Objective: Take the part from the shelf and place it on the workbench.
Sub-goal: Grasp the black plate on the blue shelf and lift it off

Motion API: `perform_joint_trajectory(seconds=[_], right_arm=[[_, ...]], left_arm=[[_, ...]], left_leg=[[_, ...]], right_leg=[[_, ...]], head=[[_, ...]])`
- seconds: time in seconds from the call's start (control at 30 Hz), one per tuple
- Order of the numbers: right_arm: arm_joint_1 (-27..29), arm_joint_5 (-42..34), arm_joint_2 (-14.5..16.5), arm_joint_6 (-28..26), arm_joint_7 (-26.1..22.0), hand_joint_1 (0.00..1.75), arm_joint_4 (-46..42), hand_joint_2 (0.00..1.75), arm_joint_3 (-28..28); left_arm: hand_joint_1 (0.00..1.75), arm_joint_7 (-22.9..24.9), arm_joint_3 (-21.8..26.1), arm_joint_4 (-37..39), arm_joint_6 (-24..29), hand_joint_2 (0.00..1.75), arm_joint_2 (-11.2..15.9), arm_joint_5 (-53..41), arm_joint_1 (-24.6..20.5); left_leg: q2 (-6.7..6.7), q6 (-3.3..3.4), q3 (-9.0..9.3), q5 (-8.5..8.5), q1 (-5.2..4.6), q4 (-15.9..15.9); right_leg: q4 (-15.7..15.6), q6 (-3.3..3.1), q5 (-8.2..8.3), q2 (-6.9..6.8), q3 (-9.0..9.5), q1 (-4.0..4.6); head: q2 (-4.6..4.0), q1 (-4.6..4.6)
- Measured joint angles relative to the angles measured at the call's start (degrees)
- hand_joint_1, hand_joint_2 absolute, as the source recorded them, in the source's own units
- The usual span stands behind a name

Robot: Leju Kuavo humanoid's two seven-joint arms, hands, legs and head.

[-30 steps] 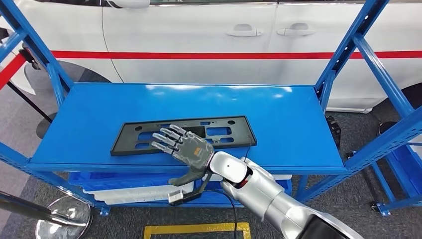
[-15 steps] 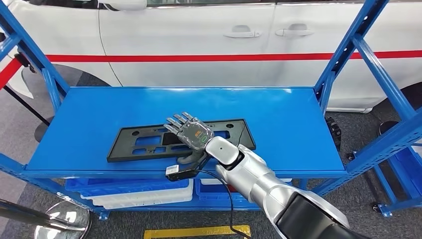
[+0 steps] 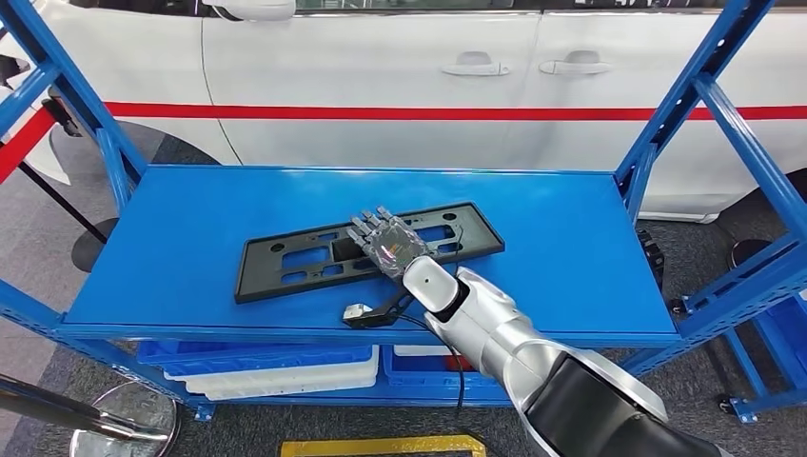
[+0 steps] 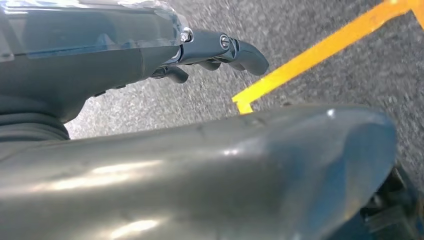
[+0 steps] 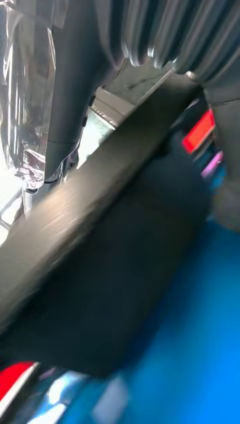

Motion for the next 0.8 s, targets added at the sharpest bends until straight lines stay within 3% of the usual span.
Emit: perform_joint_trajectory(seconds=[0.13, 0.2, 0.27, 0.33, 0.37, 0.43, 0.5, 0.6, 0.67, 0.7, 0.8], right_arm=[[-0.3, -0.6, 0.0, 0.1, -1.5, 1.75, 0.6, 1.75, 0.1], [-0.5, -1.8, 0.0, -0.3, -2.5, 1.75, 0.7, 1.75, -0.2], [-0.5, -3.7, 0.0, -1.0, -3.9, 1.75, 0.7, 1.75, -1.0], [-0.5, -5.7, 0.0, -2.0, -5.5, 1.75, 0.6, 1.75, -2.2], [-0.4, -6.8, 0.0, -2.6, -6.3, 1.75, 0.5, 1.75, -2.8], [-0.5, -8.6, 0.0, -3.5, -7.8, 1.75, 0.1, 1.75, -4.3], [-0.5, -10.9, 0.0, -4.3, -9.7, 1.75, -0.6, 1.75, -5.9], [-0.3, -19.7, 0.0, -3.5, -17.1, 1.75, -3.5, 1.75, -9.4], [-0.3, -28.1, 0.0, -0.9, -23.4, 1.75, -7.1, 1.75, -12.6], [-0.3, -32.0, -0.2, 1.3, -25.4, 1.75, -9.7, 1.75, -13.9], [-0.4, -47.5, -1.5, 12.4, -27.3, 1.75, -22.1, 1.75, -17.8]], left_arm=[[0.0, -0.2, 0.0, 0.0, 0.0, 0.0, 0.1, -0.1, -0.1], [0.0, -0.3, 0.0, 0.0, 0.0, 0.0, 0.1, -0.1, -0.1], [0.0, -0.5, 0.0, 0.0, 0.0, 0.0, 0.1, -0.1, -0.1], [0.0, -0.6, 0.1, 0.0, 0.0, 0.0, 0.2, -0.1, 0.0], [0.0, -0.6, 0.1, 0.0, 0.0, 0.0, 0.2, -0.1, 0.0], [0.0, -0.8, 0.1, 0.0, 0.0, 0.0, 0.3, -0.1, -0.1], [0.0, -0.9, 0.1, 0.0, 0.1, 0.0, 0.3, 0.0, -0.1], [0.0, -1.3, 0.2, 0.0, 0.2, 0.0, 0.3, 0.0, 0.0], [0.0, -1.6, 0.3, 0.0, 0.2, 0.0, 0.4, 0.0, 0.0], [0.0, -1.7, 0.4, 0.0, 0.3, 0.0, 0.4, 0.1, 0.0], [0.0, -1.7, 0.9, 0.0, 0.9, 0.0, 0.5, 0.4, 0.2]], left_leg=[[0.13, -1.21, -0.25, -0.73, 0.09, 0.6], [0.17, -1.74, -2.31, -3.49, 0.22, 5.2], [0.19, -2.25, -6.12, -6.92, 0.43, 13.0], [0.21, -2.59, -8.06, -7.19, 0.63, 16.6], [0.22, -2.66, -7.48, -5.78, 0.72, 15.1], [0.29, -2.6, -3.93, -1.73, 0.9, 7.5], [0.29, -2.14, -1.13, 0.32, 0.82, 1.3], [0.16, -1.02, -0.93, 0.19, 0.58, 0.3], [0.18, -0.32, -0.83, 0.33, 0.63, 0.1], [0.19, -0.02, -0.77, 0.41, 0.69, 0.0], [0.15, 0.43, -0.77, 0.37, 0.52, -0.1]], right_leg=[[-1.4, -0.48, 0.34, 0.12, 0.5, -0.31], [-1.8, -0.8, 0.5, 0.08, 0.83, -0.7], [-1.8, -0.98, 0.42, 0.03, 0.88, -0.71], [-1.8, -0.96, 0.3, 0.02, 0.94, -0.73], [-1.7, -0.87, 0.21, 0.06, 1.02, -0.76], [-1.4, -0.46, -0.15, 0.15, 1.22, -0.81], [-1.0, 0.13, -0.48, 0.21, 1.07, -0.61], [-0.9, 0.97, -0.52, 0.23, 0.71, -0.44], [0.6, 1.51, -1.65, 0.15, 0.11, -0.67], [2.9, 1.72, -3.17, 0.1, -0.94, -0.76], [14.0, 1.91, -8.6, 0.04, -6.17, -0.82]], head=[[0.0, -0.01], [0.0, -0.02], [0.0, -0.02], [0.0, -0.02], [0.0, -0.02], [0.0, -0.02], [0.0, -0.01], [-0.01, -0.01], [-0.01, -0.01], [0.0, -0.01], [0.0, 0.0]])
